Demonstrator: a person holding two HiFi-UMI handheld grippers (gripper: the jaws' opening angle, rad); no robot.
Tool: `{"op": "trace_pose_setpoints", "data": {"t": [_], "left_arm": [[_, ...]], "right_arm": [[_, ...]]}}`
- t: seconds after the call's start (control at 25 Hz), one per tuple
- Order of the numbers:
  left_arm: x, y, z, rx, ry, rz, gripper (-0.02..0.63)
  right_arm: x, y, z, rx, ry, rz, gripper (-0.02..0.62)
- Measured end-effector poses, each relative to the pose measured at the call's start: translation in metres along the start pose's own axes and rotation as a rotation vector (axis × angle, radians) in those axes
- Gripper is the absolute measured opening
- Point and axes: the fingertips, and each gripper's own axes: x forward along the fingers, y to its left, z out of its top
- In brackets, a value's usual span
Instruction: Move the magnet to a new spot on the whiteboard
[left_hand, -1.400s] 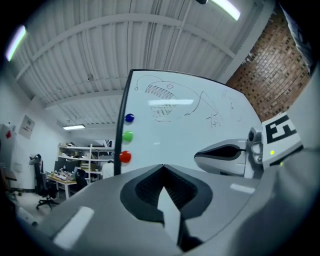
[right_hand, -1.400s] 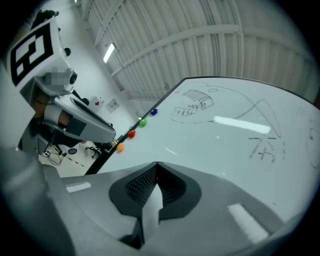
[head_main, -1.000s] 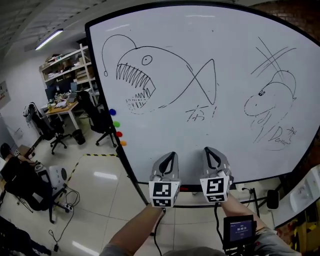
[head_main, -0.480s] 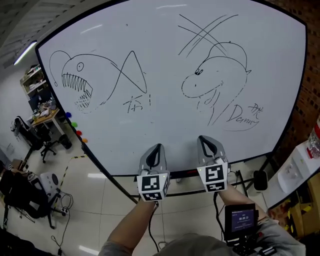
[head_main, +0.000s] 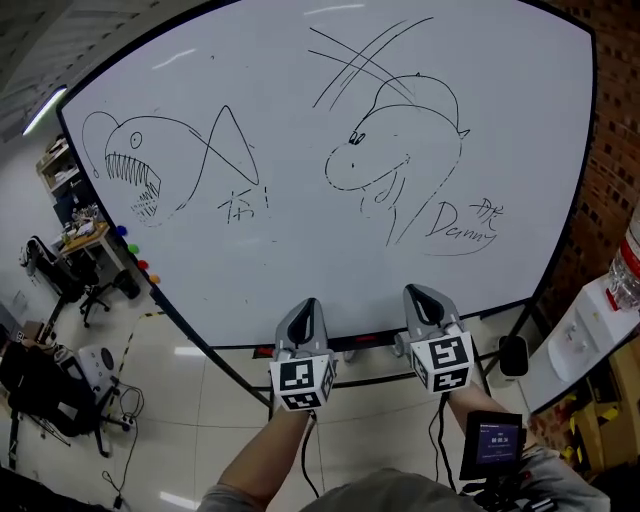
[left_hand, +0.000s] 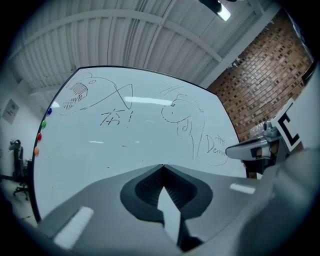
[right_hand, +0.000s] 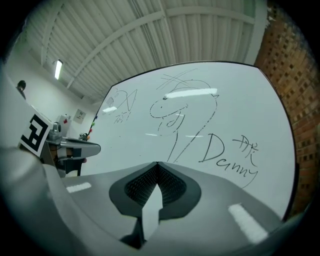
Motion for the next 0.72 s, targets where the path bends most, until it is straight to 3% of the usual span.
{"op": "trace_pose_setpoints", "data": {"t": [0.36, 0.72], "left_arm": [[-0.018, -0.007, -0.009, -0.053, 0.021, -0.05, 0.0], [-0.034, -0.013, -0.016, -0.068, 0.039, -0.082, 0.0]], "right_arm": [[-0.032, 0.007, -0.018, 0.138, 0.043, -0.036, 0.006], [-0.048, 0.023, -0.016, 0.128, 0.063, -0.037, 0.005]]}}
